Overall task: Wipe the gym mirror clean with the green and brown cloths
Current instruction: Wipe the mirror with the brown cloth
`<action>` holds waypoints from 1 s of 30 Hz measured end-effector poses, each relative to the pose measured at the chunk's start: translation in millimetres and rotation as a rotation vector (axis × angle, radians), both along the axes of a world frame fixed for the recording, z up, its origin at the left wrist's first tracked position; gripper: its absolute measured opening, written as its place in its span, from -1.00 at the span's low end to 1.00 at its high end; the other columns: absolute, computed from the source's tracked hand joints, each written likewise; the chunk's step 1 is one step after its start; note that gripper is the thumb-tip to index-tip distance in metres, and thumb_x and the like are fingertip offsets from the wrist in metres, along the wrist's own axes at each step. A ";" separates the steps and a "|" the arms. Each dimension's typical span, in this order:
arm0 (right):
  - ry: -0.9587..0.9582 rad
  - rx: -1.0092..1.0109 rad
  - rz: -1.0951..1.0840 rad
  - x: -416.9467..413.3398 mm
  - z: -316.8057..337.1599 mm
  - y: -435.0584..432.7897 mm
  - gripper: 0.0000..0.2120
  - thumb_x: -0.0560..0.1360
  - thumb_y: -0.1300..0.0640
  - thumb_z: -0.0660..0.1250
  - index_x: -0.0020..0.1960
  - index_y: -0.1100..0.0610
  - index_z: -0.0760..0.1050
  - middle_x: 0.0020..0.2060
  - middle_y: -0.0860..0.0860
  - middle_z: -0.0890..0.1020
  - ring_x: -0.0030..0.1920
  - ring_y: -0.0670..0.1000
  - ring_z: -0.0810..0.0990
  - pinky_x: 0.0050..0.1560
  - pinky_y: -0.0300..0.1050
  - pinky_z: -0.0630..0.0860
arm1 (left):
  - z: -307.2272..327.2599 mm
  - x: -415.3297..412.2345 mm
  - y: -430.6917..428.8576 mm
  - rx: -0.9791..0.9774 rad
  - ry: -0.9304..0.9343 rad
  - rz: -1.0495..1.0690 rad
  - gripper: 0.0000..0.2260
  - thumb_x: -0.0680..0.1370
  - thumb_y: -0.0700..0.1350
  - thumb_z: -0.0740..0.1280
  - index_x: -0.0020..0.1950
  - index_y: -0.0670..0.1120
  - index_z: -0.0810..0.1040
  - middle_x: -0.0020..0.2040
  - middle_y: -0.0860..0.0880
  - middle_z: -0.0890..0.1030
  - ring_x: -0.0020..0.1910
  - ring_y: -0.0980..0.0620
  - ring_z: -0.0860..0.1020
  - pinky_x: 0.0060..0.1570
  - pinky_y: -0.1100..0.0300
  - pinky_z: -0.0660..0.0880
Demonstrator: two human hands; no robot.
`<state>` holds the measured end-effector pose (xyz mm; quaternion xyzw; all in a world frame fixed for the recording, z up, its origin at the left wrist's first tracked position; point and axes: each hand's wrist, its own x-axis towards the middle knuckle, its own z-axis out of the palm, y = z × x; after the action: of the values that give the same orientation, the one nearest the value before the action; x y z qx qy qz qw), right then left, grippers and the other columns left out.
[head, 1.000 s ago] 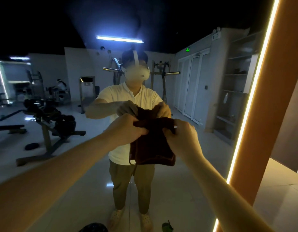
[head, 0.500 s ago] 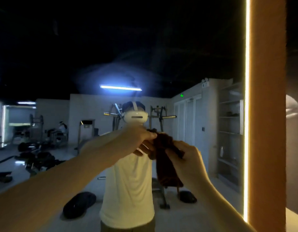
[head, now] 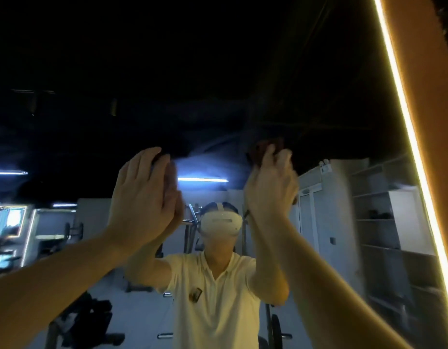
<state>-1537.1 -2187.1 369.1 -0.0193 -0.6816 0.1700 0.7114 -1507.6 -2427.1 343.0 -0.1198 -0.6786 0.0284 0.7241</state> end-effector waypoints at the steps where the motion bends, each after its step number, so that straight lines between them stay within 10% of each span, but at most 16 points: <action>1: 0.021 0.095 0.015 -3.0 -16.0 -16.9 -0.34 0.46 0.08 0.50 0.49 0.23 0.39 0.25 0.23 0.45 0.02 0.16 0.61 0.04 0.07 0.59 | 2.1 -6.3 -1.2 0.008 -0.008 0.001 -0.49 0.63 0.00 0.12 0.47 -0.31 0.40 0.47 -0.31 0.41 0.48 -0.29 0.36 0.44 -0.20 0.32; 8: 0.072 0.897 -0.125 5.9 -41.8 13.1 -0.35 0.22 0.04 0.60 0.28 0.17 0.63 -0.10 0.11 0.58 -0.27 0.08 0.58 -0.30 -0.10 0.54 | 2.1 -34.7 -3.7 0.009 -0.101 0.058 -0.40 0.72 0.09 -0.06 0.61 -0.30 0.20 0.60 -0.30 0.25 0.61 -0.24 0.21 0.59 -0.14 0.14; 15: 0.064 0.122 -0.024 -4.1 60.4 -17.7 -0.51 0.62 0.00 0.29 0.51 0.12 0.39 0.23 0.14 0.45 0.09 0.12 0.52 0.22 0.05 0.43 | 3.0 -45.7 -11.1 -0.014 -0.052 0.027 -0.45 0.72 0.04 0.00 0.62 -0.26 0.22 0.62 -0.25 0.24 0.63 -0.18 0.19 0.59 -0.12 0.16; 23: 0.028 1.081 -0.097 5.5 -43.6 -9.9 -0.30 0.26 -0.10 0.63 0.33 0.11 0.60 -0.09 0.06 0.58 -0.17 0.04 0.60 -0.14 -0.08 0.59 | 4.2 -41.2 -26.7 -0.071 -0.068 -0.046 -0.48 0.71 -0.01 0.01 0.63 -0.21 0.20 0.64 -0.19 0.22 0.64 -0.10 0.16 0.59 -0.05 0.14; 30: 0.022 0.298 -0.072 0.1 83.7 -44.6 -0.46 0.62 0.06 0.30 0.58 0.01 0.31 0.19 0.11 0.45 0.12 0.12 0.50 0.25 0.07 0.43 | 6.7 -38.8 -35.0 -0.120 -0.118 -0.050 -0.46 0.69 0.03 0.00 0.65 -0.18 0.19 0.66 -0.13 0.17 0.65 -0.05 0.12 0.59 0.03 0.06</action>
<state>-1537.0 -2231.8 452.8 0.0640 -0.6902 0.0413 0.7196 -1546.4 -2462.0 349.6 -0.1815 -0.7138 0.0439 0.6750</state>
